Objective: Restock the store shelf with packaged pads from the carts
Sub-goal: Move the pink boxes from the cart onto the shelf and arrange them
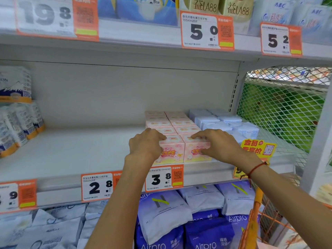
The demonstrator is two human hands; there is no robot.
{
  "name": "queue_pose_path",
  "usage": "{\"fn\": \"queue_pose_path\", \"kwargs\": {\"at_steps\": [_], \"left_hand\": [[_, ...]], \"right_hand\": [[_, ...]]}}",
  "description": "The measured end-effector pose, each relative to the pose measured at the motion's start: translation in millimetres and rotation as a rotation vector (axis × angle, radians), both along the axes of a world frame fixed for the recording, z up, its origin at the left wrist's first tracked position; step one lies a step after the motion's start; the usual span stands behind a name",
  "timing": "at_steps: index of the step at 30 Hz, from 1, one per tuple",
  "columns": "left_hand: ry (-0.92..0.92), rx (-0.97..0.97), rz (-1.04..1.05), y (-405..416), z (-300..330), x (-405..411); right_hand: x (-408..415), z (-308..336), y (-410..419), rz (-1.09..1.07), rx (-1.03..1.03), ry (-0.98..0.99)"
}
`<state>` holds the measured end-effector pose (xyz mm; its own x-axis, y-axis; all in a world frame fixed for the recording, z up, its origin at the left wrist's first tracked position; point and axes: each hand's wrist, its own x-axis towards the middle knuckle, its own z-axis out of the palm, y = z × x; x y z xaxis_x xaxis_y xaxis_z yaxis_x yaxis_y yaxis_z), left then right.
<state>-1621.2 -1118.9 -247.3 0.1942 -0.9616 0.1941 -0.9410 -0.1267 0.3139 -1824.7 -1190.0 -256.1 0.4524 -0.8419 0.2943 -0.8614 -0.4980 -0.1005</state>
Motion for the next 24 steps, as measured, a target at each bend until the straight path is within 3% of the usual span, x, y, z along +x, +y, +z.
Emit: {"fn": "queue_pose_path", "kwargs": {"at_steps": [15, 20, 24], "left_hand": [[-0.113, 0.109, 0.047, 3, 0, -2], [-0.067, -0.121, 0.028, 19, 19, -24], [-0.001, -0.266, -0.222, 36, 20, -76]], "right_hand": [[-2, 9, 19, 0.073, 0.023, 0.056], [-55, 23, 62, 0.110, -0.161, -0.078], [-116, 18, 104, -0.004, -0.018, -0.097]]}}
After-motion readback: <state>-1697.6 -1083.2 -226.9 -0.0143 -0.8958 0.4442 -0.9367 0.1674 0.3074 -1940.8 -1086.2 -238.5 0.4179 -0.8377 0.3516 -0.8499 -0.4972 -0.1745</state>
